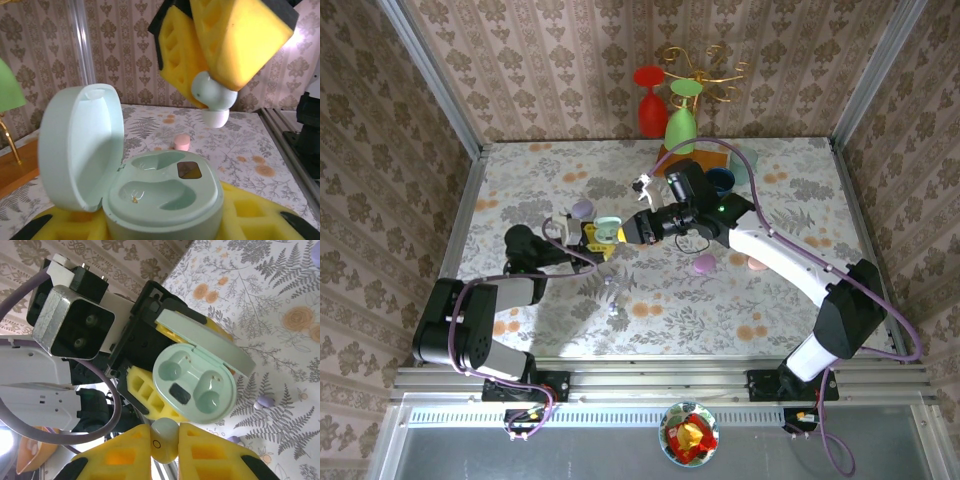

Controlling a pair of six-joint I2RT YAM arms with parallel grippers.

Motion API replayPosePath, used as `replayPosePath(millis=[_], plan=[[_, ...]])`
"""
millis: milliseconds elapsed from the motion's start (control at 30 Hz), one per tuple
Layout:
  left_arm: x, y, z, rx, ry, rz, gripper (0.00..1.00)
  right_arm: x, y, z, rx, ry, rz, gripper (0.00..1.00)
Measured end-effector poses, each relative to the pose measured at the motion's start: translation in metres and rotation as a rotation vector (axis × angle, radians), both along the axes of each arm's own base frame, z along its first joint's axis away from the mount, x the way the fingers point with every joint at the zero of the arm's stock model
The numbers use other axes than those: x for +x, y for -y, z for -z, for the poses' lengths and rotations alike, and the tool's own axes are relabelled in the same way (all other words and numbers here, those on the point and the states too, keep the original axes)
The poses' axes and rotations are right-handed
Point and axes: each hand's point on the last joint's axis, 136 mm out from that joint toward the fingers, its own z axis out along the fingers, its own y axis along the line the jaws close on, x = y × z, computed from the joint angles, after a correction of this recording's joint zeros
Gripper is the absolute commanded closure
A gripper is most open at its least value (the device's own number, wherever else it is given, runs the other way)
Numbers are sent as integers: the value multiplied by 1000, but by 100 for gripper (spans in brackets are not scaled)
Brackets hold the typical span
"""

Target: Insert the wireless bluetooth earbuds into the charging case

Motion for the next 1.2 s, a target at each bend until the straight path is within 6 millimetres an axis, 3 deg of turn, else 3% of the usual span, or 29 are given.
replayPosePath(millis=[733, 1200], plan=[[-9, 4, 1, 5, -9, 52, 77, 11, -8, 20, -39, -24, -1, 83], [-7, 3, 1, 4, -13, 42, 77, 14, -6, 20, -70, -4, 22, 57]])
